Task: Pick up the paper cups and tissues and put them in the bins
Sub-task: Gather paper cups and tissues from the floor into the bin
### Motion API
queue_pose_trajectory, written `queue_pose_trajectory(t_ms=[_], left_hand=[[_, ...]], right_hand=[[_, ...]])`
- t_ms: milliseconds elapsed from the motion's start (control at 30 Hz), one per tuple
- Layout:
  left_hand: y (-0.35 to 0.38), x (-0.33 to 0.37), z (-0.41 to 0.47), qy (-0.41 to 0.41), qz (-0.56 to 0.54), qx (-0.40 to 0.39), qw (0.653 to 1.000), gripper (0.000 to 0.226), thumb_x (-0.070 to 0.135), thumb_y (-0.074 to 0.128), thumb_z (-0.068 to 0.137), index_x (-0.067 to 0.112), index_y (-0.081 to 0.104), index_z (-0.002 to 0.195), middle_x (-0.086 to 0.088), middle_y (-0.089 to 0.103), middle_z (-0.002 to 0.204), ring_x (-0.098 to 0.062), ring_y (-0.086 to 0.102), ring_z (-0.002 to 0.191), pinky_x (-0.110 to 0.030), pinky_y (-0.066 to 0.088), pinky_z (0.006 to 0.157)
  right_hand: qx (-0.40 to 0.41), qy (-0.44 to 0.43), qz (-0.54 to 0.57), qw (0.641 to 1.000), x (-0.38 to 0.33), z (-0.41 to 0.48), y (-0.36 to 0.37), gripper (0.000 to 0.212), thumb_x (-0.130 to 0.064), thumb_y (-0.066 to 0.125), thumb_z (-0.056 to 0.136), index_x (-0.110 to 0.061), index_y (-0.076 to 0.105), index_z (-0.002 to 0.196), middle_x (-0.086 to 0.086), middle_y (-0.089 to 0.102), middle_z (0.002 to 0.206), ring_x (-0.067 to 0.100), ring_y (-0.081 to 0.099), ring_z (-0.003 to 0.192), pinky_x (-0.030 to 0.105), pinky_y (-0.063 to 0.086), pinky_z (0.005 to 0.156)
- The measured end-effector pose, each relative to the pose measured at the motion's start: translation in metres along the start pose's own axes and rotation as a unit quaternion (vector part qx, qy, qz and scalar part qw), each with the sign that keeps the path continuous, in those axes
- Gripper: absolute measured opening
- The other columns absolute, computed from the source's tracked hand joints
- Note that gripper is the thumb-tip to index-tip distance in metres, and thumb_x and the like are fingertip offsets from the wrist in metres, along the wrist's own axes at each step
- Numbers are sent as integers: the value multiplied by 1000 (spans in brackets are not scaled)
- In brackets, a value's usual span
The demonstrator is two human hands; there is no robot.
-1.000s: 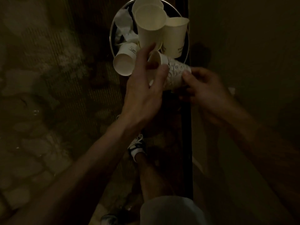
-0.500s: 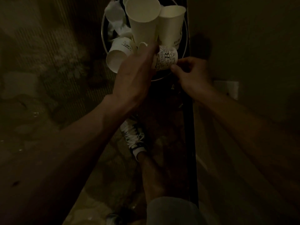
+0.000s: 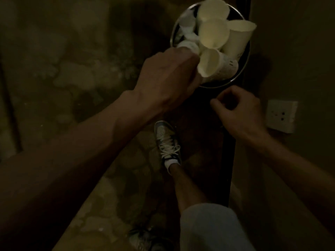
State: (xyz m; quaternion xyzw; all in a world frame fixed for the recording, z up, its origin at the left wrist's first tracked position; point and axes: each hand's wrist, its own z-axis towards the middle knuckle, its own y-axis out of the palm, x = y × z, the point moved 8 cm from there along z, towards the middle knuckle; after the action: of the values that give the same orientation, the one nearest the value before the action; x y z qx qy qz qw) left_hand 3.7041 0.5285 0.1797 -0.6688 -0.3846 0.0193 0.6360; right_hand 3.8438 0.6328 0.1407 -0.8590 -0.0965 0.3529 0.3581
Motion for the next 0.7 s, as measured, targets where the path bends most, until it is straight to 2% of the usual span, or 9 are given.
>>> queue_pose_trajectory(t_ms=[100, 233, 300, 367, 433, 533, 600, 667, 700], left_hand=[[-37, -20, -63, -4, 31, -92, 995, 22, 42, 48, 89, 23, 50, 78, -2, 53, 81, -32, 61, 82, -36, 40, 60], [-94, -42, -209, -29, 96, -84, 991, 35, 51, 41, 82, 28, 33, 57, 7, 32, 54, -24, 49, 54, -25, 28, 43], [-105, -49, -307, -71, 131, -83, 985, 35, 52, 44, 83, 28, 34, 60, 9, 29, 52, -23, 52, 52, -22, 31, 42], [-114, -44, -408, -126, 126, -59, 982, 30, 47, 50, 83, 29, 35, 64, 11, 26, 53, -19, 43, 49, -17, 17, 43], [-111, -30, -516, -210, 112, -65, 969, 24, 47, 49, 83, 29, 42, 69, 10, 34, 56, -16, 38, 52, -19, 8, 47], [-95, 6, -669, -334, 84, -86, 935, 24, 49, 40, 89, 29, 50, 81, 7, 53, 70, -16, 44, 58, -23, 13, 44], [-84, 38, -760, -393, 62, -85, 913, 39, 48, 22, 87, 29, 55, 94, 2, 61, 82, -19, 57, 69, -26, 21, 45], [-72, 69, -840, -459, 28, -41, 887, 50, 48, 16, 84, 27, 56, 105, 1, 62, 91, -20, 62, 79, -28, 34, 50], [-66, 82, -875, -488, 17, -7, 873, 46, 47, 21, 87, 25, 57, 106, 2, 62, 91, -19, 63, 79, -28, 36, 52]], right_hand=[[-84, -115, -4, 990, -69, -55, 30, 13, -35, 67, 86, -24, 60, 88, -14, 61, 79, -1, 59, 75, 16, 44, 60], [-209, -293, -29, 933, -168, -163, 87, 15, -25, 68, 86, -17, 57, 90, -3, 59, 79, 10, 56, 71, 28, 45, 61], [-257, -371, -50, 891, -204, -232, 120, 14, -24, 67, 85, -16, 56, 90, -4, 54, 78, 12, 53, 69, 30, 43, 60], [-289, -440, -84, 846, -230, -304, 153, 15, -27, 64, 83, -16, 56, 89, -8, 51, 79, 9, 50, 69, 26, 40, 59], [-330, -494, -107, 798, -247, -383, 185, 19, -34, 60, 83, -16, 57, 89, -11, 48, 78, 7, 48, 67, 20, 36, 57], [-387, -557, -148, 720, -253, -505, 229, 22, -34, 65, 85, -16, 62, 97, -11, 50, 80, 8, 51, 65, 22, 42, 56], [-436, -576, -169, 670, -248, -583, 257, 28, -31, 70, 85, -17, 63, 109, -12, 53, 89, 3, 54, 71, 24, 49, 59], [-476, -580, -191, 633, -239, -651, 286, 35, -33, 69, 86, -22, 61, 118, -13, 53, 98, -1, 52, 80, 20, 47, 67], [-486, -583, -208, 617, -234, -681, 300, 37, -33, 68, 87, -23, 59, 121, -13, 53, 101, 0, 52, 83, 20, 46, 72]])
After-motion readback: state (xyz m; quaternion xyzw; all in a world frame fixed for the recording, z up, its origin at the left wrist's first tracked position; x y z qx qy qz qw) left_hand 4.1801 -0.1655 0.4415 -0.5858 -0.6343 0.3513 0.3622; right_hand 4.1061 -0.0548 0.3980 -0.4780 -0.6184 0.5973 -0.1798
